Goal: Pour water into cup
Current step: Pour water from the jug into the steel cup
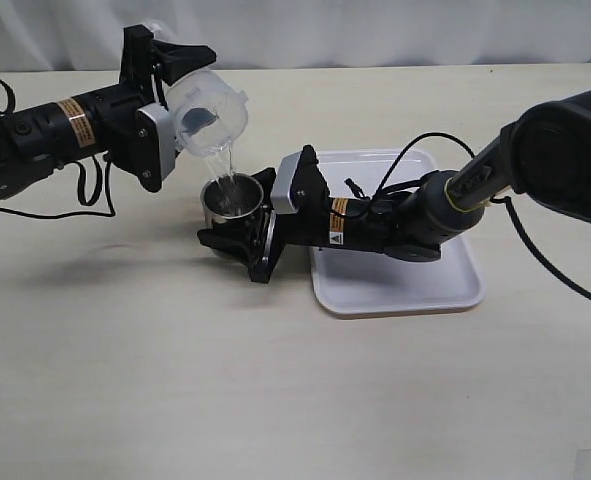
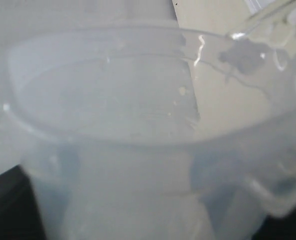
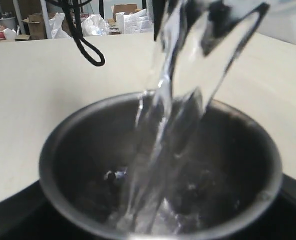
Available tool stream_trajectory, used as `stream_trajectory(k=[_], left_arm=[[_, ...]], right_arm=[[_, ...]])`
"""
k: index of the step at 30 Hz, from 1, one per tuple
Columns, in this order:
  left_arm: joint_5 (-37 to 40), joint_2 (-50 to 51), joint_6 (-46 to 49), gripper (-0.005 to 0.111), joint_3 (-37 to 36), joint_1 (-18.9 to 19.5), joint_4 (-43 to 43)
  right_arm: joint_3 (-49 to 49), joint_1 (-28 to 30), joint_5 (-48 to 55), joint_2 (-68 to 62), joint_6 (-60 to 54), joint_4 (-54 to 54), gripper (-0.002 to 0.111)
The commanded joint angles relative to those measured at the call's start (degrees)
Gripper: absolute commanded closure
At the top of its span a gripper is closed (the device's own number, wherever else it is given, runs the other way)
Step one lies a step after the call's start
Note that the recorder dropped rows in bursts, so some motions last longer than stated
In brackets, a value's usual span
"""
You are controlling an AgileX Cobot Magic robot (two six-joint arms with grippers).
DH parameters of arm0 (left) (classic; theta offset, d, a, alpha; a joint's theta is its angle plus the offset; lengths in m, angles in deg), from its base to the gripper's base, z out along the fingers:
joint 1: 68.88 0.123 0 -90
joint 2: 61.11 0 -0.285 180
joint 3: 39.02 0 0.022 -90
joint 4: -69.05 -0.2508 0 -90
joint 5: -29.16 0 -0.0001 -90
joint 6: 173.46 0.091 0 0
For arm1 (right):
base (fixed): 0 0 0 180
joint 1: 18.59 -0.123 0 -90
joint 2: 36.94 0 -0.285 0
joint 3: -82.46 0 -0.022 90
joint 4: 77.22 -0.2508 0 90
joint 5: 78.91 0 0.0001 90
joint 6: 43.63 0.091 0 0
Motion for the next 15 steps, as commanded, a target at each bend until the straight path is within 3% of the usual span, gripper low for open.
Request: stream_trajectory(k=[1, 15], left_arm=[[-2.19, -0.46, 1.19, 0.107, 0.61, -0.03, 1.18], [-4.24, -0.46, 8.02, 0.107, 0.61, -0.03, 1.29]], right_arm=[[0.03, 0.21, -0.25, 0.25, 0.17, 0.76, 0.104], [0.03, 0.21, -0.25, 0.25, 0.17, 0.76, 0.104]])
